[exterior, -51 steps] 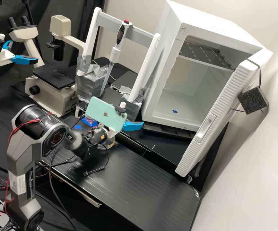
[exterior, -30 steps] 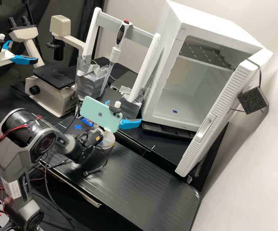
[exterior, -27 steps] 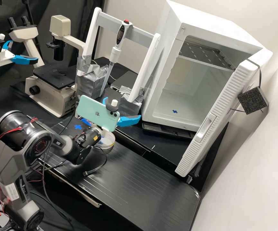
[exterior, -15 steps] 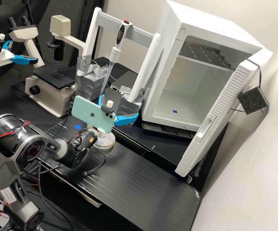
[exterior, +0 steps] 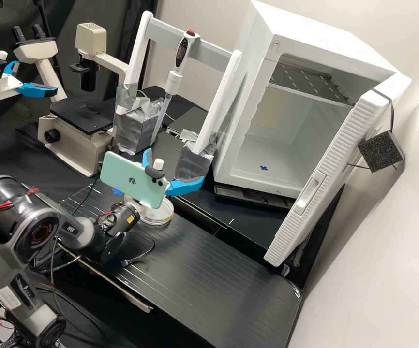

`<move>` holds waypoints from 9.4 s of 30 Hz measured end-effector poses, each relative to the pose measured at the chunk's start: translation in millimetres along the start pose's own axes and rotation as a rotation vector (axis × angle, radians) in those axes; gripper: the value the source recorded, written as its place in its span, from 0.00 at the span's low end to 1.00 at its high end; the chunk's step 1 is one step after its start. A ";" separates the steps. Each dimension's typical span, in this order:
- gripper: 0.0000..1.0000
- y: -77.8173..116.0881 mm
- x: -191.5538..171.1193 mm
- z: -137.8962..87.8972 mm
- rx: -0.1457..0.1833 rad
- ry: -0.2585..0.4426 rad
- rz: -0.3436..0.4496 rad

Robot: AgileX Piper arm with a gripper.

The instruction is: Open the lid

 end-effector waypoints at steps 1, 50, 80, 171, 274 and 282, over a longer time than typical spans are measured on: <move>1.00 1.8 -6.4 -0.1 -0.002 0.001 0.007; 1.00 -6.6 -66.2 39.0 -0.002 -0.081 -0.232; 0.00 -4.2 -65.4 39.9 0.018 -0.097 -0.200; 0.00 -6.9 -63.1 44.4 0.028 -0.123 -0.194; 0.00 37.4 -85.4 76.7 0.012 -0.370 0.095; 0.00 36.2 -83.7 77.8 0.012 -0.378 0.100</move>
